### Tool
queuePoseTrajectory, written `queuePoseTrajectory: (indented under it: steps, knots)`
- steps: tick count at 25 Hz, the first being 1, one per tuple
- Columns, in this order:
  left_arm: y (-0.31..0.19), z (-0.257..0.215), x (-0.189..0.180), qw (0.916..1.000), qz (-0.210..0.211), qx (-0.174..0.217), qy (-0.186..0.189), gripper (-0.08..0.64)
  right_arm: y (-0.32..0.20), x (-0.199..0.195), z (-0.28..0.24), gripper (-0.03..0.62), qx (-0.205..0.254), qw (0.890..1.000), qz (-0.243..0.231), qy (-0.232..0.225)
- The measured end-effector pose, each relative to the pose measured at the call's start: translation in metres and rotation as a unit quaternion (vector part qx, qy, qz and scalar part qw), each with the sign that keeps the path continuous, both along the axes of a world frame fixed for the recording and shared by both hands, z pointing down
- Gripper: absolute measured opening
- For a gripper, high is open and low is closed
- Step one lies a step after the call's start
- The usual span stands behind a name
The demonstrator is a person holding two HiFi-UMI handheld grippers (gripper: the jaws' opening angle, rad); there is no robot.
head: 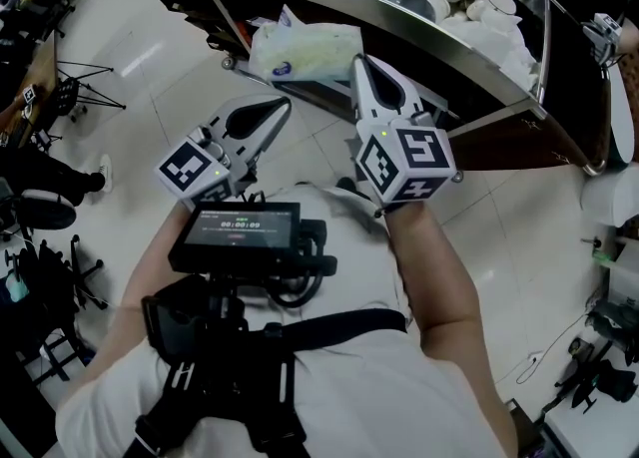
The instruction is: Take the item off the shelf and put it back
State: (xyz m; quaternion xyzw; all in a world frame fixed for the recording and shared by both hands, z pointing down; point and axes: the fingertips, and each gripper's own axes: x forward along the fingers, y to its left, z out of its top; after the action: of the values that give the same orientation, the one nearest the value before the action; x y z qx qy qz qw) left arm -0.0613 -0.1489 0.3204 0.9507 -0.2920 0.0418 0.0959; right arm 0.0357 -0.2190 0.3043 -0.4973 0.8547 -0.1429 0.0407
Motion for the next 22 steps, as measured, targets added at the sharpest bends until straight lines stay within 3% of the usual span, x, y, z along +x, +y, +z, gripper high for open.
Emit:
queuePoseTrajectory:
  steps: [8, 13, 22]
  knots:
    - [0.0003, -0.0004, -0.0014, 1.0, -0.001, 0.007, -0.004, 0.006, -0.0002, -0.0023, 0.0, 0.011, -0.001, 1.0, -0.002, -0.004]
    - [-0.0006, -0.0079, -0.0036, 0.9996, -0.006, 0.011, 0.024, 0.008, 0.0, -0.0028, 0.0008, 0.011, -0.003, 1.0, -0.003, -0.005]
    - [-0.0013, -0.0063, -0.0026, 0.9997, -0.008, 0.007, 0.02, 0.008, 0.0003, -0.0033, 0.0044, 0.011, -0.009, 1.0, -0.005, -0.005]
